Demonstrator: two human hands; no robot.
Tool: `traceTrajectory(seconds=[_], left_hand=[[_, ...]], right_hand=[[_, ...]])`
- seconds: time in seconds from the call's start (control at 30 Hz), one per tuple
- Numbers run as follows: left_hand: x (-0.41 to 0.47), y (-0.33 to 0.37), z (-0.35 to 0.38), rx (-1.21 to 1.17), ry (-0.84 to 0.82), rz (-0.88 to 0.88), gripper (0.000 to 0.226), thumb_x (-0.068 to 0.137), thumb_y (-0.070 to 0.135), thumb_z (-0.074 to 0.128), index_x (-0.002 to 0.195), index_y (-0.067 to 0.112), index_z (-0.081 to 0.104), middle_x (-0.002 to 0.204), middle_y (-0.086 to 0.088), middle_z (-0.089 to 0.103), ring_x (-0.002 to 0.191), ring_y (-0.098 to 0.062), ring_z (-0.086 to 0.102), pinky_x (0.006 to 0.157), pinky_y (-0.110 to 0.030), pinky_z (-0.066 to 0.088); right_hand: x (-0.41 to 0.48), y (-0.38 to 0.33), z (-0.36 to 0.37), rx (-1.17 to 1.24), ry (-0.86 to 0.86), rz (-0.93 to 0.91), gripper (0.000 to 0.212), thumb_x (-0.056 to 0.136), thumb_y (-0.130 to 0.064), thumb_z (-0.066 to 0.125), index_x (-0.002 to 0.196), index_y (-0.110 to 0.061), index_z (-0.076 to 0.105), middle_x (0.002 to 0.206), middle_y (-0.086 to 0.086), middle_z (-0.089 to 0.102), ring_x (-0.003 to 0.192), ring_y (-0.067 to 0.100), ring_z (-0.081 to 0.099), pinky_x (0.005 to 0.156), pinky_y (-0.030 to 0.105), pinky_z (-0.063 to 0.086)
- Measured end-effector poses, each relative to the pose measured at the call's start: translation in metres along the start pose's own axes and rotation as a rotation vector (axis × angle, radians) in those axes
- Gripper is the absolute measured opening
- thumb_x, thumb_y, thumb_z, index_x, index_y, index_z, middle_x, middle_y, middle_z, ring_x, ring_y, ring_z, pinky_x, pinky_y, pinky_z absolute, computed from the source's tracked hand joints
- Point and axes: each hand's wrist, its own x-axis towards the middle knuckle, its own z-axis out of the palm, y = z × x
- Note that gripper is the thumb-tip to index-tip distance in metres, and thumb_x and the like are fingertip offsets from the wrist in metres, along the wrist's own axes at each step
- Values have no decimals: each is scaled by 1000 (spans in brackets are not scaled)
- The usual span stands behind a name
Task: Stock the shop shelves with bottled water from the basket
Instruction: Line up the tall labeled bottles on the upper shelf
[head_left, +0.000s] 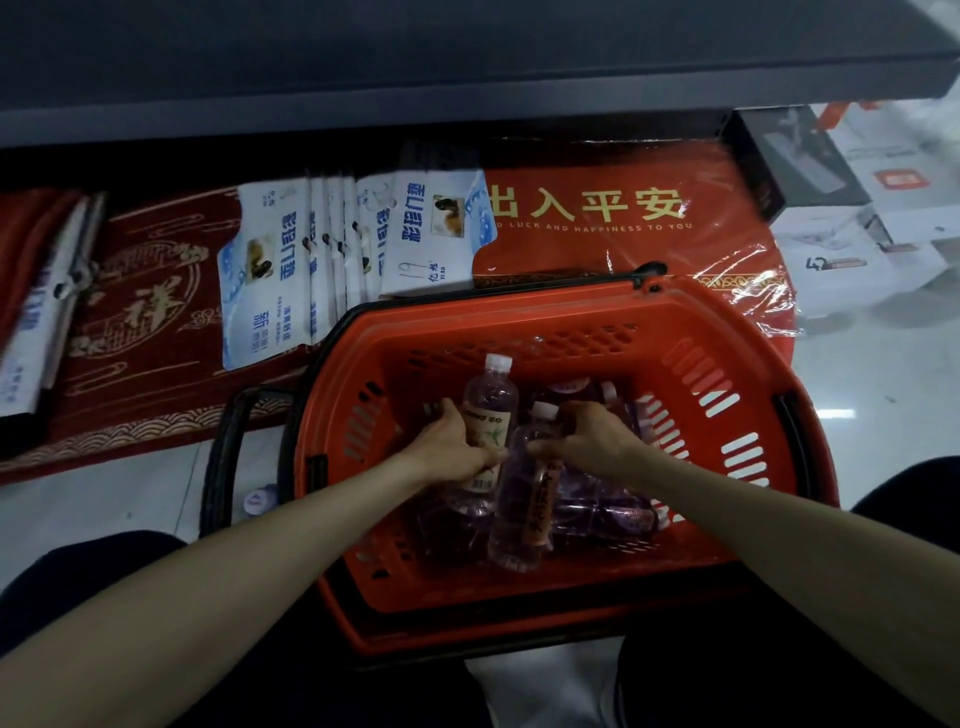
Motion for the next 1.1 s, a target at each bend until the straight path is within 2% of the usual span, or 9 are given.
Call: traceTrajectory(seconds=[0.1, 0.27, 0.37, 0.5, 0.6, 0.7, 0.8, 0.97, 1.1], left_hand=[[3, 2, 0, 47, 1, -6, 123, 89, 45, 79, 164, 6, -10, 168, -11, 32, 152, -27, 36, 119, -32, 32], [-5, 6, -1, 63, 19, -39, 119, 91, 33, 76, 164, 5, -13, 167, -15, 30, 153, -30, 33, 115, -29, 32], [-15, 8, -4, 66, 64, -41, 121, 86, 36, 78, 164, 5, -8, 165, -19, 34, 151, -32, 36, 117, -33, 36], [-52, 28, -20, 81, 155, 67, 93, 84, 38, 80, 156, 9, 30, 146, -15, 53, 136, -32, 53, 107, -30, 45], [-86, 45, -41, 55, 213, 246, 48, 77, 43, 80, 122, 34, 67, 128, 2, 61, 120, -20, 62, 110, -38, 48], [-118, 62, -65, -51, 202, 338, 31, 80, 42, 81, 109, 45, 70, 114, 12, 74, 111, -10, 69, 100, -45, 57], [-160, 90, -90, -110, 202, 434, 26, 91, 27, 78, 113, 40, 70, 109, 15, 78, 104, -4, 73, 92, -39, 60], [-222, 144, -145, -152, 380, 584, 51, 68, 52, 86, 113, 40, 66, 110, 12, 78, 104, -10, 75, 95, -47, 59], [-285, 192, -192, -161, 564, 699, 59, 66, 49, 93, 114, 37, 60, 102, 18, 77, 94, 0, 73, 89, -33, 59]], right_hand=[[0, -4, 7, 68, -30, -49, 26, 79, -36, 81, 100, -22, 75, 97, -3, 79, 97, 15, 74, 87, 41, 63], [-23, -18, 14, 197, -44, -90, 52, 94, -16, 73, 127, -7, 34, 119, -5, 61, 108, 8, 62, 78, 19, 59], [-37, -24, 14, 191, 18, -108, 73, 92, -20, 75, 141, -6, 23, 123, 3, 63, 116, 17, 63, 93, 38, 59], [-60, -54, -3, 127, 155, -202, 58, 88, -18, 78, 132, -10, 41, 107, 0, 64, 106, 21, 64, 78, 25, 46], [-81, -85, -25, 161, 232, -279, 46, 87, -21, 80, 120, -22, 49, 102, -6, 69, 103, 18, 68, 84, 28, 50], [-103, -116, -54, 238, 297, -363, 38, 85, -15, 82, 106, -30, 55, 95, -9, 76, 97, 8, 72, 89, 35, 59], [-132, -153, -87, 274, 357, -474, 36, 84, -20, 84, 107, -33, 59, 99, -11, 78, 89, 11, 75, 76, 36, 59], [-196, -231, -151, 257, 516, -626, 28, 83, -29, 85, 104, -26, 68, 92, -14, 79, 83, 3, 74, 81, 34, 63], [-250, -293, -208, 274, 584, -766, 28, 82, -32, 86, 104, -26, 70, 96, -14, 79, 90, 5, 76, 88, 39, 62]])
